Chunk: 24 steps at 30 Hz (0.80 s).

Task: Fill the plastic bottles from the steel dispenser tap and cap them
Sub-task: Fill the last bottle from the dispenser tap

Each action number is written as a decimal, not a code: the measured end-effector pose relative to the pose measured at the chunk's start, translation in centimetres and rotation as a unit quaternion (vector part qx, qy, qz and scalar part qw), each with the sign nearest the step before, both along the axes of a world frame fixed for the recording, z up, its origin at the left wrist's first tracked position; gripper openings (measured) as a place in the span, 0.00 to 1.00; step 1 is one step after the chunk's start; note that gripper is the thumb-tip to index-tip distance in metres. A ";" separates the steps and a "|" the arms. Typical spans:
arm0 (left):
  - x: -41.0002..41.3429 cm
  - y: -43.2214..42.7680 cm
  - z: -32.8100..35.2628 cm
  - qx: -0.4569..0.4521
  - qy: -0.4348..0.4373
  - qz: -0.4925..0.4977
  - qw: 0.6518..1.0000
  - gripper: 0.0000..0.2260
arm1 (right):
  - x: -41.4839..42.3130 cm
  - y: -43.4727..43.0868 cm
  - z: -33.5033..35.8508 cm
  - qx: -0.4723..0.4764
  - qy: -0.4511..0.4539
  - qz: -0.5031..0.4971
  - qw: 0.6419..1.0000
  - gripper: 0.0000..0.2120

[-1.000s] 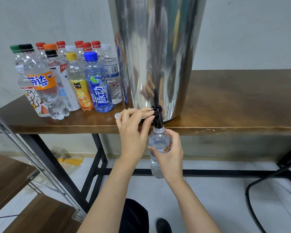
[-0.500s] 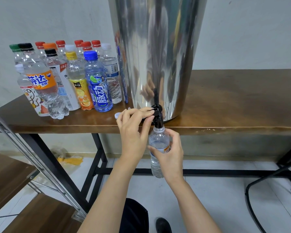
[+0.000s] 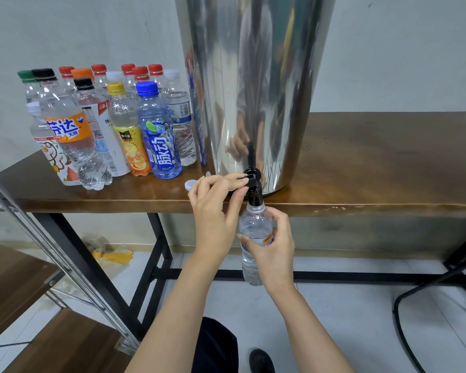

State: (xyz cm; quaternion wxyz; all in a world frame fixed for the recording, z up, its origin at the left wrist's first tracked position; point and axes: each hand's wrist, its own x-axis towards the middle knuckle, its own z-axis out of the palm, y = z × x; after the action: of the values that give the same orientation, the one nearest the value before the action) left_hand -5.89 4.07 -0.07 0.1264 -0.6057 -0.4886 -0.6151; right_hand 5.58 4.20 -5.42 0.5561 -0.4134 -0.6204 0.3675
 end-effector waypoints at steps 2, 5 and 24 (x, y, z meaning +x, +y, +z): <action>0.0 0.0 0.0 -0.001 -0.002 -0.002 1.000 0.04 | 0.0 0.0 0.0 0.001 0.002 0.000 1.000 0.33; 0.0 0.0 0.0 -0.005 -0.004 -0.006 1.000 0.04 | 0.0 0.0 0.0 0.002 0.007 0.003 1.000 0.32; 0.2 -0.3 -0.4 -0.004 -0.015 -0.015 1.000 0.03 | 0.0 0.0 -0.4 -0.001 0.017 0.006 1.000 0.32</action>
State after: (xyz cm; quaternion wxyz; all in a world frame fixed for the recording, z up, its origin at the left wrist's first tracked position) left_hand -5.73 3.74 -0.46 0.1076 -0.6045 -0.4833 -0.6240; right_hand 5.56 4.15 -5.83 0.5641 -0.4034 -0.6131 0.3785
